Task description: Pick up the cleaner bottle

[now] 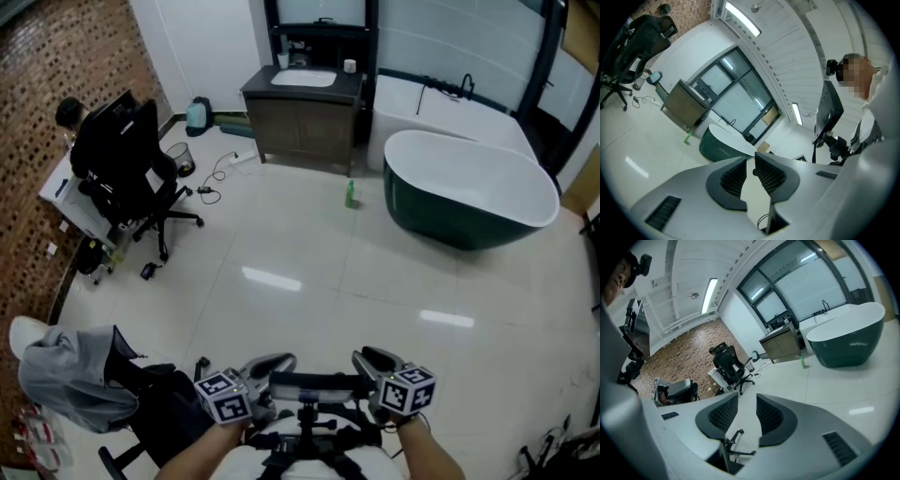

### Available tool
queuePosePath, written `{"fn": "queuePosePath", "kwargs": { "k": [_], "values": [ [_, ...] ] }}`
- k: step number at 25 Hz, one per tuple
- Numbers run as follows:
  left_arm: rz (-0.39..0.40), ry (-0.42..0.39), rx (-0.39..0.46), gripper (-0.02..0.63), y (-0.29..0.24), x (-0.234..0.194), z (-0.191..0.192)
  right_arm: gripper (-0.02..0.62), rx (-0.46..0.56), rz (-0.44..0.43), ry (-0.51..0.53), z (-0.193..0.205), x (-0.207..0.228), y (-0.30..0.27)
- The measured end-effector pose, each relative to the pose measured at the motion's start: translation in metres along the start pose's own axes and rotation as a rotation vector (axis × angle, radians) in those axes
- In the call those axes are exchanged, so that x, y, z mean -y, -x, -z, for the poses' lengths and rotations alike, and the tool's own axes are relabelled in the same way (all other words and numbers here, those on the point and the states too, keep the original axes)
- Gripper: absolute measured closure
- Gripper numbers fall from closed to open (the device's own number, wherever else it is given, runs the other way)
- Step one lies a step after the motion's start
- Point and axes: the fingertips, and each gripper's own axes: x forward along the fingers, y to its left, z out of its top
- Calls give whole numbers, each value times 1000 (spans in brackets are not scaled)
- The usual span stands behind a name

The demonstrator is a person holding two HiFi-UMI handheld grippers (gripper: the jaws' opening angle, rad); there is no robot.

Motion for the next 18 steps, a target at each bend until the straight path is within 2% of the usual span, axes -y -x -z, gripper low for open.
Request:
{"fn": "queuePosePath", "kwargs": {
  "k": [5,12,18],
  "values": [
    [-19,-10,-8,558,-42,-6,-9,465,0,-12,-4,-22,34,-1],
    [-17,-31,-35,558,-85,-4,-21,465,7,-3,-64,-35,75,9],
    [-45,-3,-7,558,-86,-29,-42,465,-21,-26,-43,-54,68,-19]
  ]
}}
